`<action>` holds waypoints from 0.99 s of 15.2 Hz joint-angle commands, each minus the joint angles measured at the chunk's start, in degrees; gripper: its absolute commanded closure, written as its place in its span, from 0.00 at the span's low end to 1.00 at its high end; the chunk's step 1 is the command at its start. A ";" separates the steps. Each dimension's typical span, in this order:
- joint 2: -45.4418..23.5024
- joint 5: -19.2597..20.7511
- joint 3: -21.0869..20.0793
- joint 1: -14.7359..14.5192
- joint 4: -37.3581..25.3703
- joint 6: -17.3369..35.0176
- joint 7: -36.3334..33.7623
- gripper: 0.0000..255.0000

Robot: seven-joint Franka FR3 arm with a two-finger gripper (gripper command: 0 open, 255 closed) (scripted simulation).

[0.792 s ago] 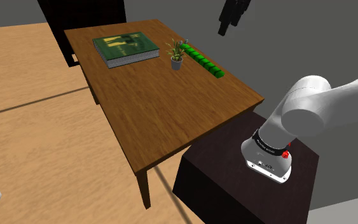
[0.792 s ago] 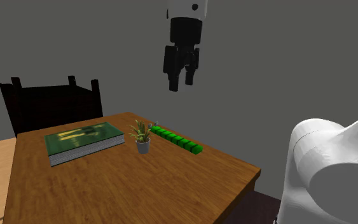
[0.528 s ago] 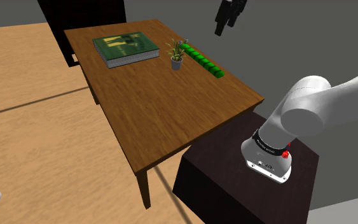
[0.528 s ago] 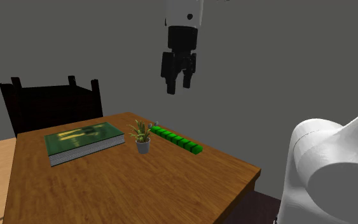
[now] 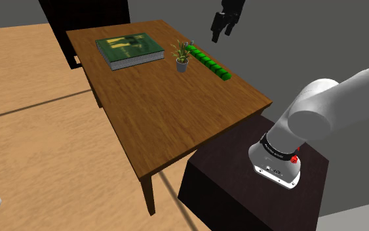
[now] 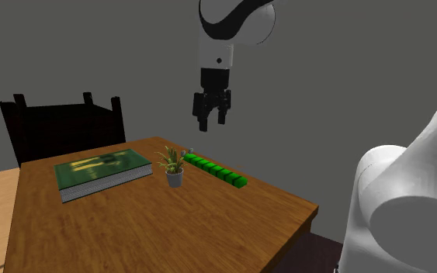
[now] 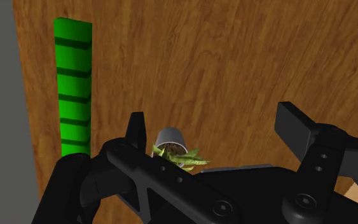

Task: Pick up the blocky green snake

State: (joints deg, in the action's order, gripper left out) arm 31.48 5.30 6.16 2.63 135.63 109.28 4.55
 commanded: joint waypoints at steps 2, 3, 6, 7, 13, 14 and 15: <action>-5.21 -0.03 2.15 0.83 -1.21 3.65 1.17 0.00; -7.08 -0.14 2.89 1.08 -1.76 4.82 1.64 0.00; -12.87 -0.81 5.07 1.76 -3.78 8.11 3.17 0.00; -14.85 -1.17 5.78 1.97 -4.58 9.12 3.73 0.00; -27.22 -4.75 9.50 3.38 -10.63 14.06 7.73 0.00; -29.35 -5.58 9.99 3.69 -11.86 14.68 8.48 0.00; -31.49 -6.46 10.42 4.05 -13.14 15.23 9.25 0.00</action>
State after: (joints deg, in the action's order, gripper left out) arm 1.84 -0.40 15.94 6.20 123.42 123.83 12.77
